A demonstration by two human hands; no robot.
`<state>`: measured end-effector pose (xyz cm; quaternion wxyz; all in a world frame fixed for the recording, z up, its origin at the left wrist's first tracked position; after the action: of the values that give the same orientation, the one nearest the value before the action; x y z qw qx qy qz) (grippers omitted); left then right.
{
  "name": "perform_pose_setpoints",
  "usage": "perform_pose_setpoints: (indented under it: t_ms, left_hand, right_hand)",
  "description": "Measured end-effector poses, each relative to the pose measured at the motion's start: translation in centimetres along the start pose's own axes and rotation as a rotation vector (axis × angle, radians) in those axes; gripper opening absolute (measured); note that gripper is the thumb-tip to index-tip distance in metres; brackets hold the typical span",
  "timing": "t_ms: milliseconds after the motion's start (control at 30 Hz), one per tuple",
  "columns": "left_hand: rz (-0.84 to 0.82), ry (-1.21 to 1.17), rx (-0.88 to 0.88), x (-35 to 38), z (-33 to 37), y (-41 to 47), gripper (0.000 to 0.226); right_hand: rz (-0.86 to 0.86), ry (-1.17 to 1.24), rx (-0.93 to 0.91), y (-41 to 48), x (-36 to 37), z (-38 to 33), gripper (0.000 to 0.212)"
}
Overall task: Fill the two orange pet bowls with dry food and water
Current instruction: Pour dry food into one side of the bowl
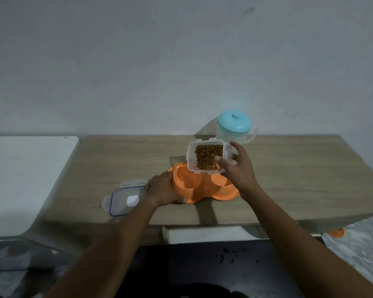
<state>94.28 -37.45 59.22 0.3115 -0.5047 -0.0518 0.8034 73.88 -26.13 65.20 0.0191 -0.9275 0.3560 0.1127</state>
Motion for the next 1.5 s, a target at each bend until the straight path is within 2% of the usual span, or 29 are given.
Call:
perform_pose_setpoints:
  t_ms: [133,267,667,933,1500]
  left_hand:
    - [0.027,0.024,-0.046,1.0,-0.2,0.1,0.110]
    - [0.034,0.029,-0.044,1.0,-0.5,0.3,0.109]
    - [0.037,0.037,-0.060,1.4,-1.1,1.1,0.117]
    - [0.049,-0.003,-0.040,1.1,-0.6,0.6,0.111]
    - [0.026,0.015,-0.040,1.2,-0.7,0.9,0.115]
  right_hand:
    - [-0.062,-0.209,-0.168,0.0,0.1,-0.1,0.077]
    - [-0.081,-0.300,-0.244,0.1,0.5,0.0,0.077]
    - [-0.092,-0.304,-0.271,0.5,0.7,0.2,0.077]
    - [-0.035,-0.182,-0.145,1.0,0.0,1.0,0.078]
    - [-0.074,-0.209,-0.200,0.4,-0.3,1.1,0.078]
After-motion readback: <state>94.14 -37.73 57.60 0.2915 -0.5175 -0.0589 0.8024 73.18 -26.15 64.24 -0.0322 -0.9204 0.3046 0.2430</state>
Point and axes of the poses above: each hand's wrist, its own y-axis towards the middle knuckle, its own x-axis out of the palm, z = x × y, the point moved 1 cm from there along y, towards the middle knuckle, and after that the axes turned 9 degrees about -x, right-handed, at the moved point
